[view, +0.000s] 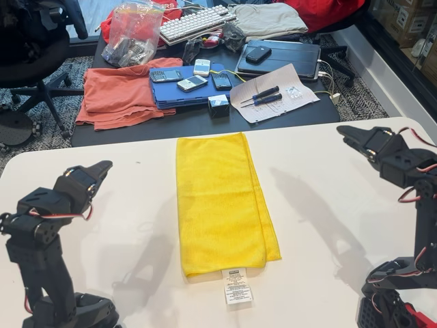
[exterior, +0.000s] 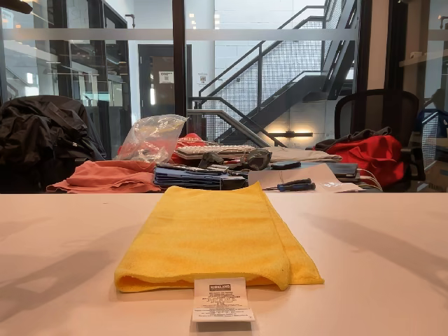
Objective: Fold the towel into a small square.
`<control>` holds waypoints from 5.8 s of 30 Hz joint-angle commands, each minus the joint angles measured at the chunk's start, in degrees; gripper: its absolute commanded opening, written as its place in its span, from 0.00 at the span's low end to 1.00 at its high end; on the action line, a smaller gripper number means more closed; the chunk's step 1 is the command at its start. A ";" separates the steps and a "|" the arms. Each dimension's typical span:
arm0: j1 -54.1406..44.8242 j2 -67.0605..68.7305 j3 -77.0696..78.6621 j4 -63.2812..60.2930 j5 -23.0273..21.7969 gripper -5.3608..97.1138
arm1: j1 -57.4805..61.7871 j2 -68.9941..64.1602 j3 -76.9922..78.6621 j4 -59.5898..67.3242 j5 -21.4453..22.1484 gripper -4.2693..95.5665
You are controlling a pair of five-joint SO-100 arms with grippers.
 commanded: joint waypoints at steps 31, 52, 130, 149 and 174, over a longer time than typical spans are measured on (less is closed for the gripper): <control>-0.18 0.35 -0.44 -0.09 0.09 0.18 | 0.53 0.88 -0.35 -0.18 0.35 0.13; -1.41 -13.36 17.49 -4.31 -0.62 0.18 | 5.62 -10.81 18.02 -1.05 -0.18 0.13; 6.68 -12.74 16.96 1.93 -0.62 0.29 | 39.64 -49.04 36.74 -13.27 -10.99 0.01; 17.75 -19.69 7.65 3.52 0.09 0.29 | 60.12 -19.34 24.08 2.72 0.53 0.03; 18.28 -22.24 8.09 3.87 0.18 0.29 | 9.76 -39.64 11.60 -34.80 5.45 0.03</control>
